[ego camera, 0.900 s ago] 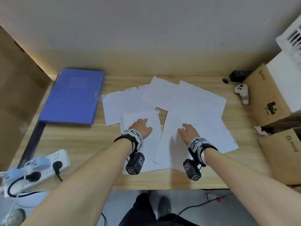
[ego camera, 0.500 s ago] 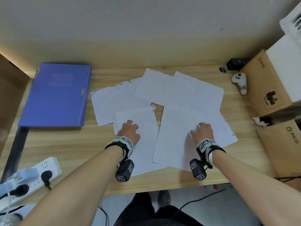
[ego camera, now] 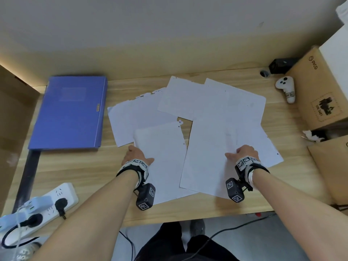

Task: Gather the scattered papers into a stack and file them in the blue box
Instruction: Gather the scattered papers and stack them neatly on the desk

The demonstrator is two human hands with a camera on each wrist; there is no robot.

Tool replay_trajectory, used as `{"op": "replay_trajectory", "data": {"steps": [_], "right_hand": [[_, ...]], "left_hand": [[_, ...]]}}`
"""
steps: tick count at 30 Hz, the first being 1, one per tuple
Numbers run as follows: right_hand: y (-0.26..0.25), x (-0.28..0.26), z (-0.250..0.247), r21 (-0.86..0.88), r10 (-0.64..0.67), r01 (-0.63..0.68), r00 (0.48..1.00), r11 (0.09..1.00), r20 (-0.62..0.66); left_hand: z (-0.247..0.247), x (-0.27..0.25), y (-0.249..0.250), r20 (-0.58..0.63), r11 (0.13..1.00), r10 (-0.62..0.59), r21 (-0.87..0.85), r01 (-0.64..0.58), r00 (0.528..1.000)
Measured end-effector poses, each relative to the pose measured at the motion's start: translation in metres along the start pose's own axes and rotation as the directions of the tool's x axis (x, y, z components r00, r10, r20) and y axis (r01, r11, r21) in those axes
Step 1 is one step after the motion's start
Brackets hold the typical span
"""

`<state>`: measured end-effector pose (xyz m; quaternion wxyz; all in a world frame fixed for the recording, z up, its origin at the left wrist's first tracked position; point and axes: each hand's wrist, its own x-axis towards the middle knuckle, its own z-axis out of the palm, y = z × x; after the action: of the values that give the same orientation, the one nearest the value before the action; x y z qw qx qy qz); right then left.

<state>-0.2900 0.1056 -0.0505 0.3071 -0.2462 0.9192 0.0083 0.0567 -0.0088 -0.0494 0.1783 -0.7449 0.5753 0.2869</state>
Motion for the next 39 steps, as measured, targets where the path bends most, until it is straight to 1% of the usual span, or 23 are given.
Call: {"op": "replay_trajectory", "data": {"steps": [2,4,7,10,12,14,16,18,20,22,24,25,28,30,31,33,35,37,38,39], "right_hand": [[-0.002,-0.003,-0.001,0.052,-0.010,0.010,1.000,0.999,0.001],[-0.001,-0.004,-0.002,0.085,-0.006,0.006,1.000,0.996,-0.001],[-0.001,-0.004,-0.003,0.070,-0.013,0.013,1.000,0.997,0.003],[-0.004,-0.003,-0.002,0.035,-0.086,0.087,0.996,0.996,-0.018],[-0.006,-0.003,-0.003,0.051,-0.140,0.141,0.990,0.989,-0.025],[-0.010,-0.009,-0.010,0.077,-0.197,0.199,0.980,0.977,-0.040],[-0.017,-0.019,-0.021,0.093,-0.259,0.265,0.963,0.960,-0.078],[-0.029,-0.030,-0.036,0.153,-0.309,0.327,0.943,0.933,-0.126],[-0.045,-0.041,-0.055,0.202,-0.362,0.397,0.913,0.896,-0.188],[-0.062,-0.053,-0.075,0.222,-0.424,0.474,0.874,0.852,-0.238],[-0.078,-0.067,-0.094,0.194,-0.518,0.577,0.807,0.794,-0.282],[-0.086,-0.075,-0.102,0.166,-0.571,0.632,0.763,0.757,-0.302],[-0.102,-0.099,-0.114,0.064,-0.715,0.766,0.622,0.639,-0.319],[-0.107,-0.115,-0.108,0.007,-0.787,0.828,0.536,0.561,-0.307],[-0.107,-0.123,-0.101,-0.006,-0.818,0.854,0.496,0.520,-0.292],[-0.104,-0.134,-0.080,-0.001,-0.866,0.890,0.443,0.456,-0.232],[-0.098,-0.139,-0.052,-0.017,-0.900,0.905,0.420,0.425,-0.120],[-0.089,-0.140,-0.019,-0.071,-0.920,0.919,0.391,0.389,0.018],[-0.084,-0.138,-0.002,-0.101,-0.920,0.922,0.382,0.373,0.084],[-0.078,-0.135,0.014,-0.124,-0.911,0.920,0.387,0.372,0.140]], "left_hand": [[0.000,0.002,0.002,0.012,0.998,-0.002,-0.062,0.003,1.000],[0.000,0.004,0.004,0.013,0.998,0.024,-0.062,-0.023,1.000],[0.002,0.006,0.003,0.022,0.996,0.052,-0.073,-0.050,0.998],[0.003,0.002,0.001,0.049,0.991,0.085,-0.105,-0.080,0.995],[0.002,-0.003,0.001,0.053,0.986,0.108,-0.130,-0.101,0.993],[-0.003,-0.009,0.001,0.027,0.979,0.136,-0.157,-0.130,0.990],[-0.013,-0.017,0.001,-0.026,0.958,0.172,-0.228,-0.174,0.985],[-0.028,-0.023,-0.002,-0.093,0.932,0.203,-0.288,-0.222,0.975],[-0.048,-0.027,-0.005,-0.177,0.912,0.227,-0.306,-0.273,0.958],[-0.072,-0.034,-0.007,-0.286,0.883,0.245,-0.329,-0.335,0.926],[-0.097,-0.042,-0.011,-0.383,0.869,0.245,-0.321,-0.377,0.891],[-0.109,-0.047,-0.013,-0.423,0.871,0.241,-0.304,-0.387,0.874],[-0.139,-0.058,-0.024,-0.554,0.841,0.251,-0.281,-0.463,0.794],[-0.152,-0.061,-0.032,-0.611,0.822,0.258,-0.269,-0.503,0.748],[-0.156,-0.063,-0.037,-0.625,0.815,0.257,-0.270,-0.513,0.737],[-0.160,-0.065,-0.045,-0.637,0.812,0.250,-0.273,-0.516,0.729],[-0.155,-0.067,-0.051,-0.635,0.824,0.242,-0.264,-0.501,0.734],[-0.142,-0.069,-0.056,-0.609,0.834,0.248,-0.260,-0.486,0.753],[-0.133,-0.069,-0.059,-0.590,0.837,0.259,-0.259,-0.483,0.765],[-0.124,-0.070,-0.062,-0.570,0.839,0.272,-0.254,-0.480,0.776]]}}
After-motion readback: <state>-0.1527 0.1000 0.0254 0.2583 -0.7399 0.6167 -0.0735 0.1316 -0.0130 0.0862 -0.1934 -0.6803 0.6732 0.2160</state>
